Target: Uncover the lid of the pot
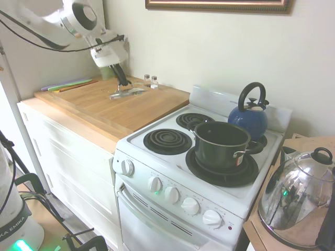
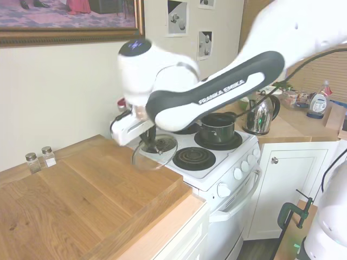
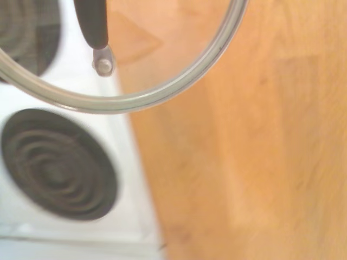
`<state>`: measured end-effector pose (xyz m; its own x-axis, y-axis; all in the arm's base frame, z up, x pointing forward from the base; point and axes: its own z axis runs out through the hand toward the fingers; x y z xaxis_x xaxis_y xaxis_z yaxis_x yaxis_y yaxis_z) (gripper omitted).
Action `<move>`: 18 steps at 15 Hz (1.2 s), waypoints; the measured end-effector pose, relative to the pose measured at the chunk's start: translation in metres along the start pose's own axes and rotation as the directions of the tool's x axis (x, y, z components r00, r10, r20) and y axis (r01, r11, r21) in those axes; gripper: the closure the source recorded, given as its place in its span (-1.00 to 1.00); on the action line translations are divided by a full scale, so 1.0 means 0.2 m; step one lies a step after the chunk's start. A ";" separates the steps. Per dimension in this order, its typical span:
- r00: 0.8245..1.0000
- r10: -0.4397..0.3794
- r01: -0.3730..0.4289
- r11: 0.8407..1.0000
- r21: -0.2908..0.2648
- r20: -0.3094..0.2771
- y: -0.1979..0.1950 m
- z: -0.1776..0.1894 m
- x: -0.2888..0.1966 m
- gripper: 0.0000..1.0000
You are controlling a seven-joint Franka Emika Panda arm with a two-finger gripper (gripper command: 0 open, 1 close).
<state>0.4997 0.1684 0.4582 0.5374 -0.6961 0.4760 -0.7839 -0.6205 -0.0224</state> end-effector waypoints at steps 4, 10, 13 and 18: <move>0.998 -0.061 0.061 0.996 -0.060 0.001 -0.24 0.22 -0.18 1.00; 0.999 -0.047 0.048 0.994 -0.099 0.006 -0.33 0.37 -0.13 1.00; 0.999 -0.044 0.046 0.992 -0.120 0.014 -0.32 0.45 -0.12 1.00; 0.998 -0.043 0.047 0.991 -0.124 0.041 -0.32 0.45 -0.11 -1.00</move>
<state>0.5660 0.1903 0.3706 0.5826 -0.6831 0.4404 -0.7901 -0.6031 0.1097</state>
